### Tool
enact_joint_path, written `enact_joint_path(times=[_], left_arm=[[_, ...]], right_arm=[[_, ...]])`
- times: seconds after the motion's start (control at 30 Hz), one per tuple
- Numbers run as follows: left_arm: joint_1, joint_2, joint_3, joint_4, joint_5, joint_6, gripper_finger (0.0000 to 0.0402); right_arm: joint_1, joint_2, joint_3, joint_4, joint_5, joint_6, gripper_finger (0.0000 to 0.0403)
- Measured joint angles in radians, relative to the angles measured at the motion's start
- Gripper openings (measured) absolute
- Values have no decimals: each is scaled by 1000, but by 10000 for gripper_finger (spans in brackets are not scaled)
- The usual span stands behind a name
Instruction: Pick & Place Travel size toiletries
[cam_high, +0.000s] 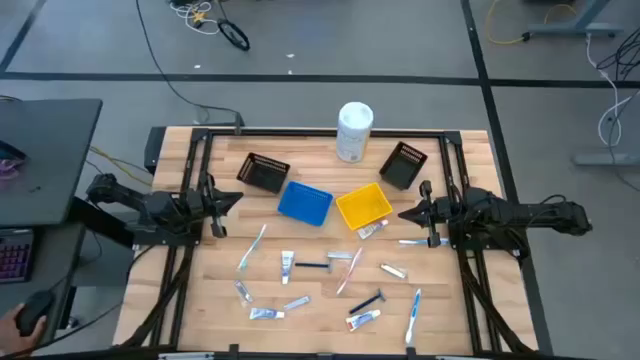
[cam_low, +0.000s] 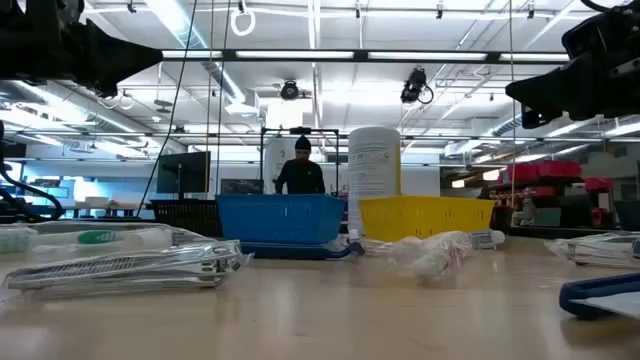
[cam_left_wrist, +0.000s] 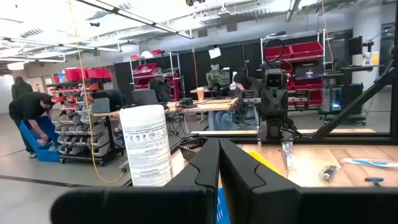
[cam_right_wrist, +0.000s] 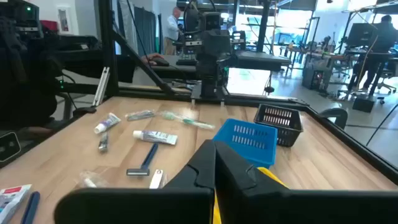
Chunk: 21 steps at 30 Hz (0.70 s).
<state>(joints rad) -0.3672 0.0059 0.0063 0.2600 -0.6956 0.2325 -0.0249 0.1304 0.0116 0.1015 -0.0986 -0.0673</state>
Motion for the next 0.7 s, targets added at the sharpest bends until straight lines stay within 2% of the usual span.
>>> enact_joint_path(times=[0.63, 0.7], left_arm=[[0, 0, 0, 0, -1, 0, 16], [0, 0, 0, 0, -32, -5, 16]], right_arm=[[0, 0, 0, 0, 0, 0, 3], [0, 0, 0, 0, 0, 0, 3]])
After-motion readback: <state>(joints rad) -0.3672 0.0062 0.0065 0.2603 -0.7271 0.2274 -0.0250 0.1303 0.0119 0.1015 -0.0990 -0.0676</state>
